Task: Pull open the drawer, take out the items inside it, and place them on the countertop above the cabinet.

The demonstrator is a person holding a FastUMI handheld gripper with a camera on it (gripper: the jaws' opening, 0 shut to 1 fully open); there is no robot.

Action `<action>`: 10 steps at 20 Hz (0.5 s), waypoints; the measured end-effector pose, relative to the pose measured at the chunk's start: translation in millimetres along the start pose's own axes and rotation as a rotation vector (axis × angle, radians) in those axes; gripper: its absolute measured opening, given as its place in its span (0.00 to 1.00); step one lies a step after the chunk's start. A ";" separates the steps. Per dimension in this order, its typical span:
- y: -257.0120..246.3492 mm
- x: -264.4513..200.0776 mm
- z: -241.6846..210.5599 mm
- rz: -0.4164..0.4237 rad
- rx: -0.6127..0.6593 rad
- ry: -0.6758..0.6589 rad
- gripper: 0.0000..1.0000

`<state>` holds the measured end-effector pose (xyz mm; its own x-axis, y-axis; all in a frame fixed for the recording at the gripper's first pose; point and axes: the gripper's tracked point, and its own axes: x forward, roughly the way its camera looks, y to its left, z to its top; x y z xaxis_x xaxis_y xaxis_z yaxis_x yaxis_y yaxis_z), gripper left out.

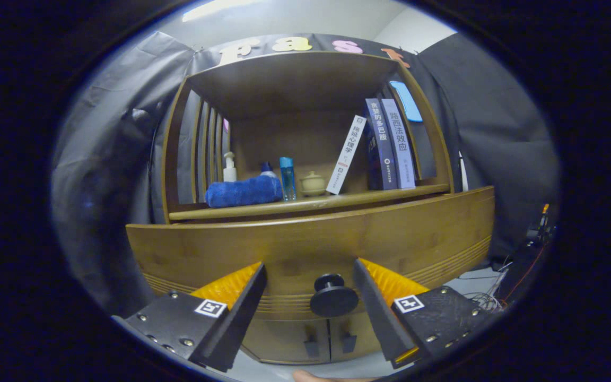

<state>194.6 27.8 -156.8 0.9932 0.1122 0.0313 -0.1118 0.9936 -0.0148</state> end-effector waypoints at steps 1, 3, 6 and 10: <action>0.7 6.4 1.2 0.001 -0.005 -0.005 0.99; 0.9 17.6 0.3 0.009 -0.017 -0.018 0.99; -1.9 35.5 -0.2 0.028 -0.022 -0.072 0.99; -0.7 58.7 -3.6 0.036 -0.058 -0.187 0.98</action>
<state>253.1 33.6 -158.5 0.9646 0.1532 0.2145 -0.1397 0.9872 -0.0766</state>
